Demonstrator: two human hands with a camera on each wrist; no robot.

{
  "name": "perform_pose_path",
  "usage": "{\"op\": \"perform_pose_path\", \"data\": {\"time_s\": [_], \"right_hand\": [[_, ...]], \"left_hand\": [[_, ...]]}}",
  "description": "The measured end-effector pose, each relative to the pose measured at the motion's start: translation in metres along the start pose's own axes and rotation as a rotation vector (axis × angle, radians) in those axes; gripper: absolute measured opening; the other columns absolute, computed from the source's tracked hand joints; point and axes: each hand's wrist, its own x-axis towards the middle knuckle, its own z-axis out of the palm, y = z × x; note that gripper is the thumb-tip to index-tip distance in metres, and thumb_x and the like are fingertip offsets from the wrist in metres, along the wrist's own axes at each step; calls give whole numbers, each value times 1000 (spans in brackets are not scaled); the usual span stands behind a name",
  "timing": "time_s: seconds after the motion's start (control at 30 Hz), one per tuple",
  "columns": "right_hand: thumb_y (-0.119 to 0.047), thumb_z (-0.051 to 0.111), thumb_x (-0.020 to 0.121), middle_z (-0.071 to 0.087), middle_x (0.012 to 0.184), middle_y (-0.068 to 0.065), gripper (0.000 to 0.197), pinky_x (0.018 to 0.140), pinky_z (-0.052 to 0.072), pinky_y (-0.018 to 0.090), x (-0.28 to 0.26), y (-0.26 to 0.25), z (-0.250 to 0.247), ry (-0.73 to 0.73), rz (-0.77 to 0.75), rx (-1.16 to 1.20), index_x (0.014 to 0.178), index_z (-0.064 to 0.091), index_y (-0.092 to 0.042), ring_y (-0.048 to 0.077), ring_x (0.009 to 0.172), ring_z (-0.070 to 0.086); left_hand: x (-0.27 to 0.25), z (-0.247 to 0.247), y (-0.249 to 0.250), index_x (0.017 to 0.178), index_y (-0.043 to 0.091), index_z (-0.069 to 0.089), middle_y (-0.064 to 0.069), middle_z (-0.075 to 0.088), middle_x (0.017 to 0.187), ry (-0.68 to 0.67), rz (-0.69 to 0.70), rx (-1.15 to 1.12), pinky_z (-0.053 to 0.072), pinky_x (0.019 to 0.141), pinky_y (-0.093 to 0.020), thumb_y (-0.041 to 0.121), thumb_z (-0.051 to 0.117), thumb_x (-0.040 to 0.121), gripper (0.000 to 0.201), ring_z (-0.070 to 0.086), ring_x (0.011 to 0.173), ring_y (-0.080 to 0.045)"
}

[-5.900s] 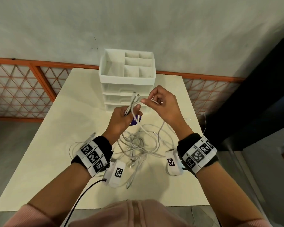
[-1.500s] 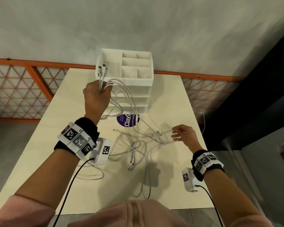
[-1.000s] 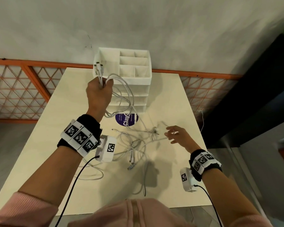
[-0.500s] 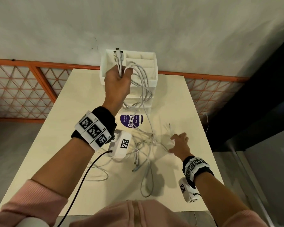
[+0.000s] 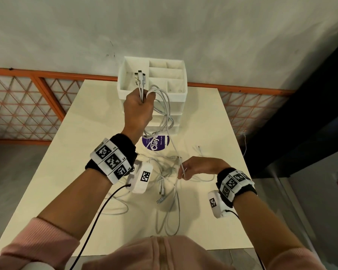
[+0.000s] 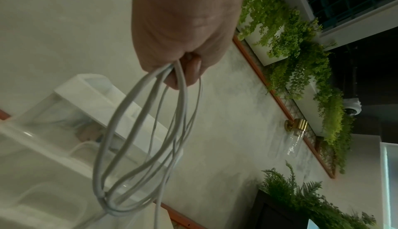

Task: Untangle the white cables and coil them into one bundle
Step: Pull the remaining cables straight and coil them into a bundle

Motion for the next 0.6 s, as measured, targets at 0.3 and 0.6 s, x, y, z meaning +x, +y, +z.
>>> {"op": "perform_pose_path", "data": {"time_s": [0.3, 0.6], "right_hand": [[-25, 37, 101, 49, 56, 1, 35, 53, 43, 16, -29, -17, -34, 477, -142, 33, 97, 66, -6, 5, 47, 49], [-39, 45, 96, 47, 54, -3, 33, 55, 37, 20, -31, -12, -45, 766, 44, -167, 79, 65, -19, 11, 48, 44]], "left_hand": [[5, -13, -21, 65, 15, 46, 9, 40, 42, 32, 25, 80, 40, 45, -27, 22, 58, 87, 26, 39, 38, -14], [2, -12, -30, 66, 15, 51, 13, 41, 36, 41, 26, 91, 42, 58, -38, 27, 59, 85, 23, 35, 45, -16]]}}
